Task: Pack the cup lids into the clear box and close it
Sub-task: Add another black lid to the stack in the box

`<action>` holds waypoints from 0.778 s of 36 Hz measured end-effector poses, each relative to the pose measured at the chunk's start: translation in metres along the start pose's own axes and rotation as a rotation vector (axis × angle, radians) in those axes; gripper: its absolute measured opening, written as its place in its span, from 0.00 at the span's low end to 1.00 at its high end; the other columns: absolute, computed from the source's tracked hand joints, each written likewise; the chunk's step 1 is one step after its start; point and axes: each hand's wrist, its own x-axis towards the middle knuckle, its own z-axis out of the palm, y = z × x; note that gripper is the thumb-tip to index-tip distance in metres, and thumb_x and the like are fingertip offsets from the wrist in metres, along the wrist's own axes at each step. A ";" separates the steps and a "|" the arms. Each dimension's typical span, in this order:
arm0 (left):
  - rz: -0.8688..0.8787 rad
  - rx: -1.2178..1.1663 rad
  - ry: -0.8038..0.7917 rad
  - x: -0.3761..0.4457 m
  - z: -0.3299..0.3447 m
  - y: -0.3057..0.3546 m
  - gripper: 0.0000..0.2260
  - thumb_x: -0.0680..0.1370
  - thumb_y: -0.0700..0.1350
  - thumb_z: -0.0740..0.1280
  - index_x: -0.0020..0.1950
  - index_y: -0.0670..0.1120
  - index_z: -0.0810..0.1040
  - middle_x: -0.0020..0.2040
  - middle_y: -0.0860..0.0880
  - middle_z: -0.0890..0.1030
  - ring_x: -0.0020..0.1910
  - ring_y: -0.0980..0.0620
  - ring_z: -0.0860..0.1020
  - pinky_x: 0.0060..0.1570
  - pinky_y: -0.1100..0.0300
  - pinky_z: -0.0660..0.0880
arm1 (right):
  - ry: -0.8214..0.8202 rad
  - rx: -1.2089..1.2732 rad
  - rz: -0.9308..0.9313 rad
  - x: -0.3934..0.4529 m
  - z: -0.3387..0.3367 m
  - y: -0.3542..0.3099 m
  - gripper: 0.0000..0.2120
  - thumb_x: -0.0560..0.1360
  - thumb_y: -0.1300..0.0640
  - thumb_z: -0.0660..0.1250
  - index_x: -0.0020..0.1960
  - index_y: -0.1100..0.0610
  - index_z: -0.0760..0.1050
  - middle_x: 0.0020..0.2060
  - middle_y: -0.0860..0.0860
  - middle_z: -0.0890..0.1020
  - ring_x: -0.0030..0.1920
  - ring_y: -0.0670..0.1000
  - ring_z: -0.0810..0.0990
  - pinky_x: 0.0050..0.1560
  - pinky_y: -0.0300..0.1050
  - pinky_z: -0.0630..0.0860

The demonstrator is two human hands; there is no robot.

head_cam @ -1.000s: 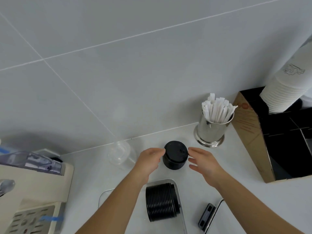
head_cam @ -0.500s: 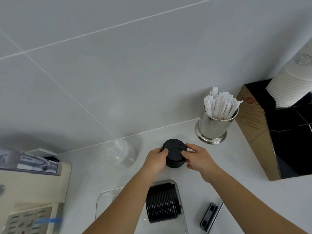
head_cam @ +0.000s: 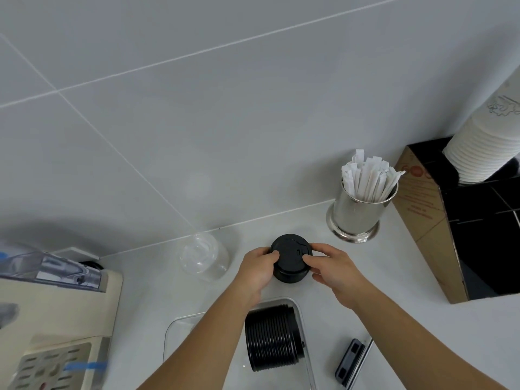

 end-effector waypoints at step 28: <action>0.271 -0.258 -0.185 -0.099 -0.040 0.021 0.14 0.78 0.42 0.69 0.64 0.47 0.78 0.59 0.47 0.84 0.61 0.48 0.80 0.65 0.50 0.74 | -0.130 0.032 -0.320 -0.092 -0.006 -0.035 0.15 0.73 0.61 0.73 0.58 0.50 0.79 0.53 0.53 0.85 0.56 0.54 0.83 0.59 0.48 0.77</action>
